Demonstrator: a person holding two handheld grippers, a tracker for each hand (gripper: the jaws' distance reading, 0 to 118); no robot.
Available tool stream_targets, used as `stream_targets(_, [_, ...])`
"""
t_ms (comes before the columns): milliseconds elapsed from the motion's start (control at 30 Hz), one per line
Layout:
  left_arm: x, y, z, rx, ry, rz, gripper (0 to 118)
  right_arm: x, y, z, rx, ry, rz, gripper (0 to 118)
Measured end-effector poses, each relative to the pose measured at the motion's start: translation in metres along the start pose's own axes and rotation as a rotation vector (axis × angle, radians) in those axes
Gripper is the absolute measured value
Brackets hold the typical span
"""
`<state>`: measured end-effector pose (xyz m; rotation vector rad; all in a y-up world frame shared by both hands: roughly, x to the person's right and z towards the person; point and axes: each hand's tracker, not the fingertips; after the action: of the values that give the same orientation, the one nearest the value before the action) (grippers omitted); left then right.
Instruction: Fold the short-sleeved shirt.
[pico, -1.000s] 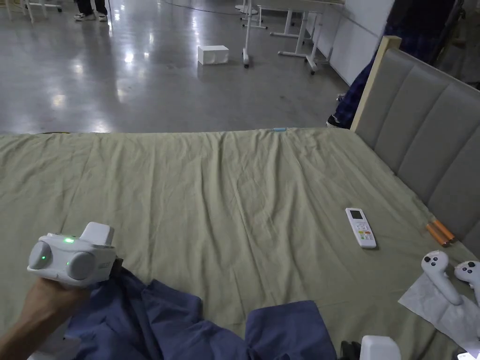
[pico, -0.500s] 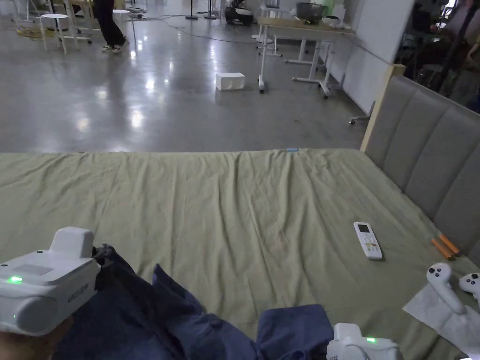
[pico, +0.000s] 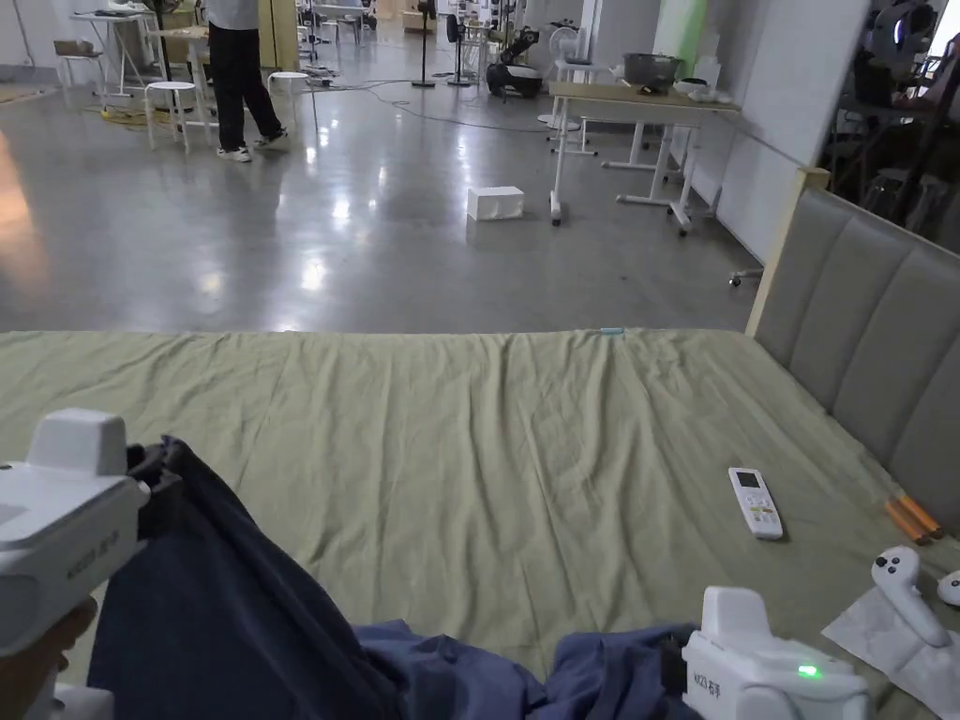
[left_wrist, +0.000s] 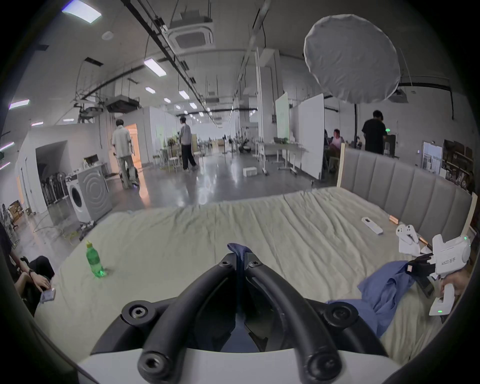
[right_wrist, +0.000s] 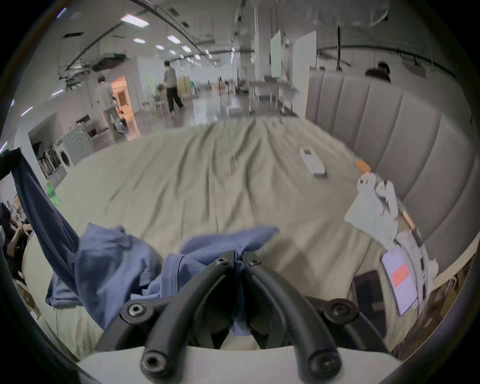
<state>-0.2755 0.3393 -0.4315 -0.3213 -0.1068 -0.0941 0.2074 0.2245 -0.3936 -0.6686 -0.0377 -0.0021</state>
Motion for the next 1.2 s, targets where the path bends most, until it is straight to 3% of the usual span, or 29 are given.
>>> stream_targets(133, [-0.021, 0.037, 0.023, 0.085, 0.045, 0.001, 5, -0.008, 0.045, 0.037, 0.145, -0.033, 0.07, 6])
stream_targets(400, [-0.099, 0.124, 0.083, 0.246, 0.212, 0.054, 5, 0.021, 0.145, 0.085, 0.358, -0.151, 0.118, 6])
stream_targets(500, [-0.126, 0.15, 0.105, 0.287, 0.254, 0.079, 5, 0.04, 0.174, 0.089, 0.367, -0.149, 0.078, 6])
stream_targets(667, [-0.155, 0.18, 0.12, 0.315, 0.338, 0.051, 5, 0.045, 0.211, 0.115, 0.468, -0.203, 0.137, 6])
stream_targets(967, [-0.176, 0.198, 0.084, 0.251, 0.375, 0.056, 5, 0.009, 0.276, 0.146, 0.578, -0.214, 0.169, 6])
stream_targets(1200, [-0.178, 0.198, 0.036, 0.169, 0.389, 0.044, 5, -0.007, 0.325, 0.11, 0.608, -0.24, 0.21, 6])
